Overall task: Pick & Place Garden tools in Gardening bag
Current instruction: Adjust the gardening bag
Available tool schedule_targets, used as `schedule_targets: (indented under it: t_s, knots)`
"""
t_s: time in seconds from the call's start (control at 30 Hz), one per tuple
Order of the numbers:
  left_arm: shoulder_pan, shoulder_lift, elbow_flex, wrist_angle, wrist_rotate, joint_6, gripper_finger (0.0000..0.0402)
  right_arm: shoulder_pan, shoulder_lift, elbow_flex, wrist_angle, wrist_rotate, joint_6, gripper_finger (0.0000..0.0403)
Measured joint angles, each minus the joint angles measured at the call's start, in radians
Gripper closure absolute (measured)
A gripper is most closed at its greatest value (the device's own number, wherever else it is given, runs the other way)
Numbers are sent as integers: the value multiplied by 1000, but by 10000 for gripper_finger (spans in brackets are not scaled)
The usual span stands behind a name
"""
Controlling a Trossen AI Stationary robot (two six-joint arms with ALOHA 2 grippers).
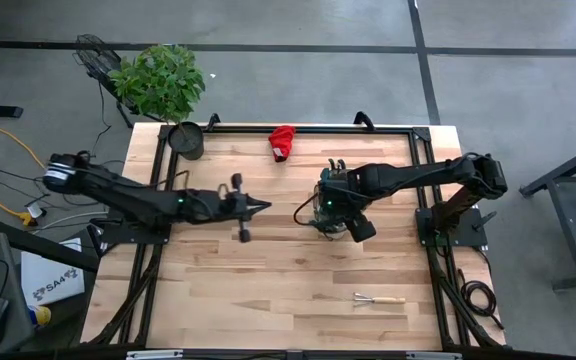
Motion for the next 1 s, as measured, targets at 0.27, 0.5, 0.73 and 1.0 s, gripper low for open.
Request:
schedule_targets:
  t_s: [0.27, 0.5, 0.73, 1.0]
  knots:
    - [0, 158, 126, 0, -8, 68, 398, 0, -50, 0, 0, -3, 11, 185]
    - [1, 188, 130, 0, -52, 49, 398, -3, -119, 0, 72, 41, 148, 185]
    - [1, 200, 130, -15, -52, 42, 398, -47, -183, 0, 234, 284, 494, 185]
    - [1, 200, 130, -33, -62, 18, 398, -191, -185, 1, 290, 72, 726, 185]
